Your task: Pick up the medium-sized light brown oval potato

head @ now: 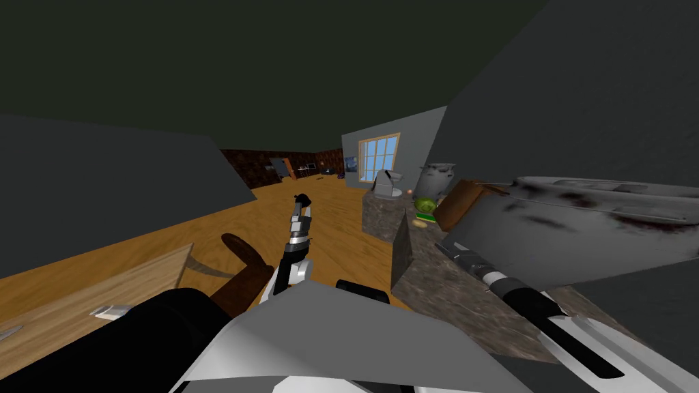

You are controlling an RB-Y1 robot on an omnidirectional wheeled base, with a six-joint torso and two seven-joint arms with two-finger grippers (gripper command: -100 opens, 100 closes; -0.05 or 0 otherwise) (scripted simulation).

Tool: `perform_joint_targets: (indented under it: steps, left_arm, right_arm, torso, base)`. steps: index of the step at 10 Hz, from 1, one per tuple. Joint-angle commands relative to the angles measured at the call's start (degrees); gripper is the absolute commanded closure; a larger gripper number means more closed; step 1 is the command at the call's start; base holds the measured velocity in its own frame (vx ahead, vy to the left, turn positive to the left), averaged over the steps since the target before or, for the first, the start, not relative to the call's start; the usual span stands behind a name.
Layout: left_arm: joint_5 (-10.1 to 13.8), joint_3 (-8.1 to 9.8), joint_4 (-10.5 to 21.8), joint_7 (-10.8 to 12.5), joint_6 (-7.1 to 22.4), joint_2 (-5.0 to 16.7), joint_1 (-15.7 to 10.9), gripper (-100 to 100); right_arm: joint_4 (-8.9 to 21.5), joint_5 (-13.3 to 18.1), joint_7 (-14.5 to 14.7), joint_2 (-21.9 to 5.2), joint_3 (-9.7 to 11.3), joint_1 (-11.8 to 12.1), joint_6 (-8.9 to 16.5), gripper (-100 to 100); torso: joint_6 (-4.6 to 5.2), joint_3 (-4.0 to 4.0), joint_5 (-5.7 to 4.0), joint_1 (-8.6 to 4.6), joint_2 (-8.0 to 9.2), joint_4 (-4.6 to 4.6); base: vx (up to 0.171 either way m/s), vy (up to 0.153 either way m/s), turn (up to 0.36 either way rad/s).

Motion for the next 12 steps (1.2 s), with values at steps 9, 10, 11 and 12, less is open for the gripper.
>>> perform_joint_targets:
  steps: [9, 10, 11, 12]
  left_arm:
    - [0.0, 0.0, 0.0, 0.0, 0.0, 0.0, 0.0, 0]
    - [0.0, 0.0, 0.0, 0.0, 0.0, 0.0, 0.0, 0]
    - [0.0, -0.01, 0.0, 0.0, 0.0, 0.0, 0.0, 0]
    - [0.0, 0.0, 0.0, 0.0, 0.0, 0.0, 0.0, 0]
  right_arm:
    - [14.5, 9.6, 2.2, -10.4, 3.1, -2.1, 5.3, -100]
    - [17.0, 11.4, 2.5, -12.0, 3.8, -2.4, 6.2, -100]
    - [18.2, 11.4, 2.5, -12.0, 3.8, -2.4, 6.2, -100]
    - [19.8, 13.1, 2.7, -13.6, 4.5, -2.7, 7.2, -100]
  torso:
    - [-0.01, -0.04, -0.01, -0.07, -0.07, 0.0]
    - [-0.06, -0.08, -0.01, -0.06, -0.14, -0.02]
    - [-0.09, -0.13, 0.02, 0.02, -0.24, -0.04]
    - [0.01, -0.11, 0.0, -0.03, -0.19, -0.04]
  base:
    - [0.018, 0.082, 0.128]
    - [0.059, 0.109, 0.304]
    - [0.053, 0.083, 0.079]
    - [0.041, 0.087, 0.129]
